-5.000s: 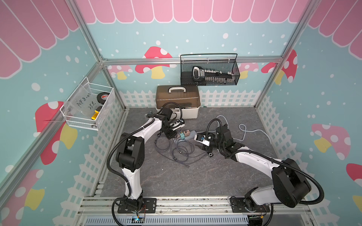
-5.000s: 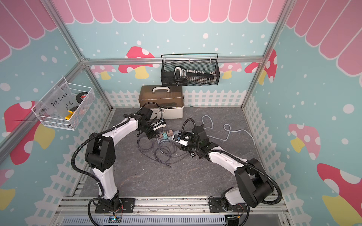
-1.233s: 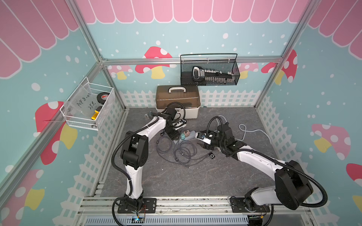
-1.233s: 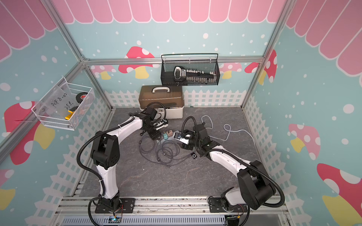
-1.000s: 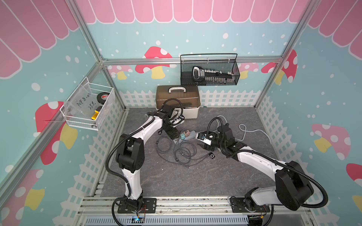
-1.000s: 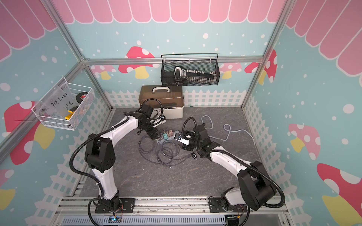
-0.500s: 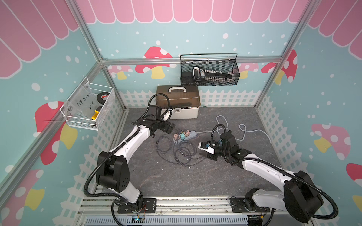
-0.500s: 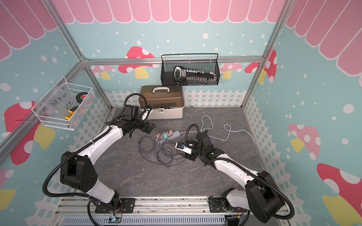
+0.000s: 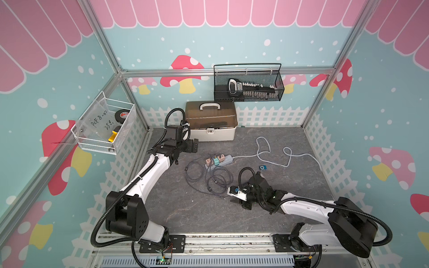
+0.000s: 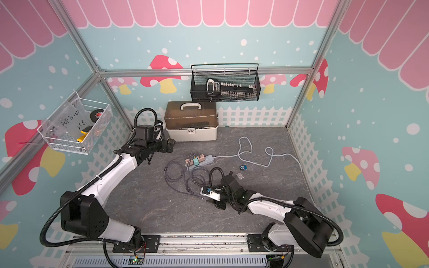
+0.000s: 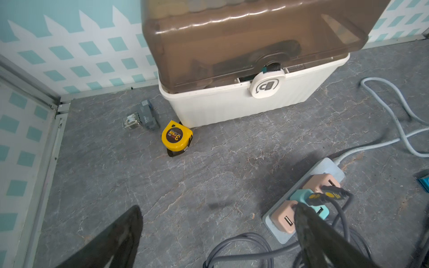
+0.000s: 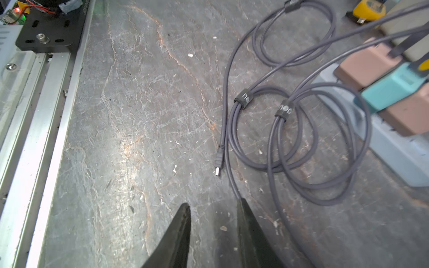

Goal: Charge mp3
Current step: Pick up the charging cable from the center of the board.

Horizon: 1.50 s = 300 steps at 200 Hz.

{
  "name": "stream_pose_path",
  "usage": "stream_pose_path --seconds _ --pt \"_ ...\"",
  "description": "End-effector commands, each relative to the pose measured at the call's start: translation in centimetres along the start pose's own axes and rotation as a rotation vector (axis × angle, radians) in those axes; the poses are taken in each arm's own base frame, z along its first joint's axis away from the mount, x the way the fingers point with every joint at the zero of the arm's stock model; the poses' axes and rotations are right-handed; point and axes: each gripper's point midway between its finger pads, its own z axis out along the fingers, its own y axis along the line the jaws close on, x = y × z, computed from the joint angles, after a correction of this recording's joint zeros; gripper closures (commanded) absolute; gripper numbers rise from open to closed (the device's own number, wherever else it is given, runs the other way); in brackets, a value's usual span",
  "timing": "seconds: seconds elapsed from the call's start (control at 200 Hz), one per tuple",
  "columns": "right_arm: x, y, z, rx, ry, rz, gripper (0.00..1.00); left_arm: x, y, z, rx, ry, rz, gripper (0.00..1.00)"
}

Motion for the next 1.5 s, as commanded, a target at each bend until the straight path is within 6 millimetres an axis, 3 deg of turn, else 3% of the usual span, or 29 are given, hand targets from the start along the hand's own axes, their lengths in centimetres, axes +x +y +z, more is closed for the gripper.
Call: stream_pose_path --seconds 0.0,0.355,0.51,0.92,1.191,1.496 --pt "-0.3 -0.8 1.0 0.068 -0.021 0.094 0.72 -0.5 0.7 -1.4 -0.020 -0.045 -0.092 0.01" --pt "2.1 0.6 4.4 0.072 0.106 0.100 0.77 -0.9 0.5 -3.4 -0.003 -0.077 -0.097 0.01" --pt "3.5 -0.1 4.9 0.135 0.146 0.134 0.76 -1.1 0.9 -4.0 -0.027 -0.092 -0.080 0.01" --pt "3.5 0.8 7.2 0.053 0.141 0.146 0.76 -1.3 1.2 -4.7 -0.046 -0.102 -0.050 0.01" --pt "3.9 0.8 6.9 0.064 0.155 0.163 0.83 -1.0 1.4 -4.6 -0.058 -0.090 -0.037 0.03" --pt "4.1 1.0 6.5 0.060 0.162 0.183 0.90 -1.1 0.1 -4.5 0.015 -0.101 -0.004 0.12"
